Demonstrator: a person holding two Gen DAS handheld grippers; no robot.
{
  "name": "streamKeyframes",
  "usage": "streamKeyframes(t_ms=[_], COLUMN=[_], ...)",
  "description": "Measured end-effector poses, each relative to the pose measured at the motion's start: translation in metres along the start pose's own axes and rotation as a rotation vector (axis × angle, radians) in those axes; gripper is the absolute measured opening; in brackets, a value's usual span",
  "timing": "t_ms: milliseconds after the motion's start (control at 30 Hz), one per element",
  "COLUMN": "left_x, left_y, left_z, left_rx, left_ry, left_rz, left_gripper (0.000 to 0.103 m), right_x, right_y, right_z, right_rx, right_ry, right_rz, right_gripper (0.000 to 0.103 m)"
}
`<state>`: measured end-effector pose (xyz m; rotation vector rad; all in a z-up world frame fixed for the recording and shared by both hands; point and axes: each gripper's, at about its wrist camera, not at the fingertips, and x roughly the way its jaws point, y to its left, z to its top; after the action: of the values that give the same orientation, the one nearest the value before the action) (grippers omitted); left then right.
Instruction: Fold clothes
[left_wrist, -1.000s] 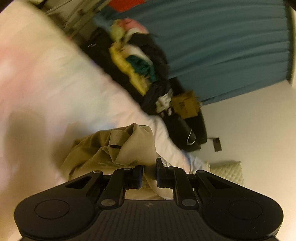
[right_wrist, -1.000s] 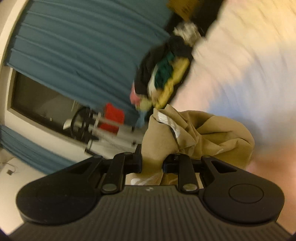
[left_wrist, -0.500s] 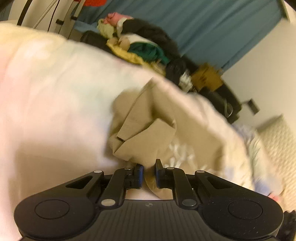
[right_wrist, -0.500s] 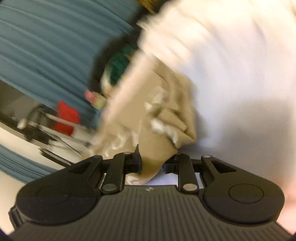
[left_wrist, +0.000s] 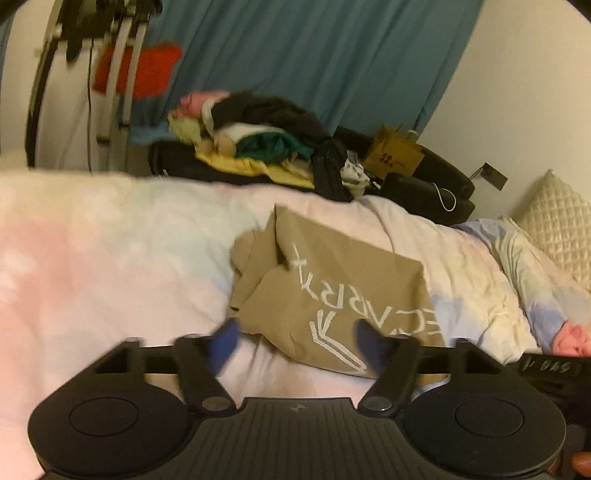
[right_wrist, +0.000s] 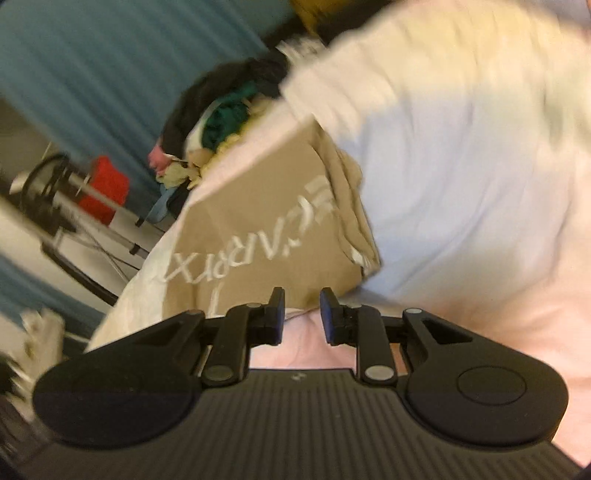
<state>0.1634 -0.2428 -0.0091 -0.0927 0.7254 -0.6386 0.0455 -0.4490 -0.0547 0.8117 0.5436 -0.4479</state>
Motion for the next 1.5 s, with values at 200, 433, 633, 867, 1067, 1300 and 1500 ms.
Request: streamKeyframes(t_ms=[200,433,633,867,1067,1300,1500], left_x=[-0.104,-0.208,-0.275,-0.319,-0.323,-0.308,-0.28], left_y=[-0.019,-0.029,-0.034,-0.038,-0.033,-0.031,-0.018], left_z=[0.01,0.0,-0.029,-0.066,-0.091,-0.118,-0.125], left_rx=[0.077,0.144,0.161,0.223,0.222,0.275,0.259], left_ry=[-0.093,-0.199,-0.317,-0.393,-0.394,-0.409,-0.353], left_rz=[0.021,0.032,0.055,0.102,0.096,0.137,0.138], left_gripper=[0.103,0.103,0.103,0.103,0.103,0.103,0.103], right_x=[-0.08,-0.144,-0.189,-0.228,-0.224,-0.202,-0.19], right_y=[0.033,0.053,0.061,0.069,0.069,0.064,0.064], right_z=[-0.007,-0.032,-0.064,-0.102,-0.126,-0.146,-0.154], right_rx=[-0.153,-0.246,-0.338,-0.456,-0.495,-0.518,-0.558], right_ry=[-0.132,-0.189,-0.277,-0.363,-0.389,-0.399,-0.412], right_rz=[0.056,0.102,0.115,0.114,0.116,0.128,0.114], right_gripper=[0.103,0.103,0.103,0.103,0.103,0.103,0.103])
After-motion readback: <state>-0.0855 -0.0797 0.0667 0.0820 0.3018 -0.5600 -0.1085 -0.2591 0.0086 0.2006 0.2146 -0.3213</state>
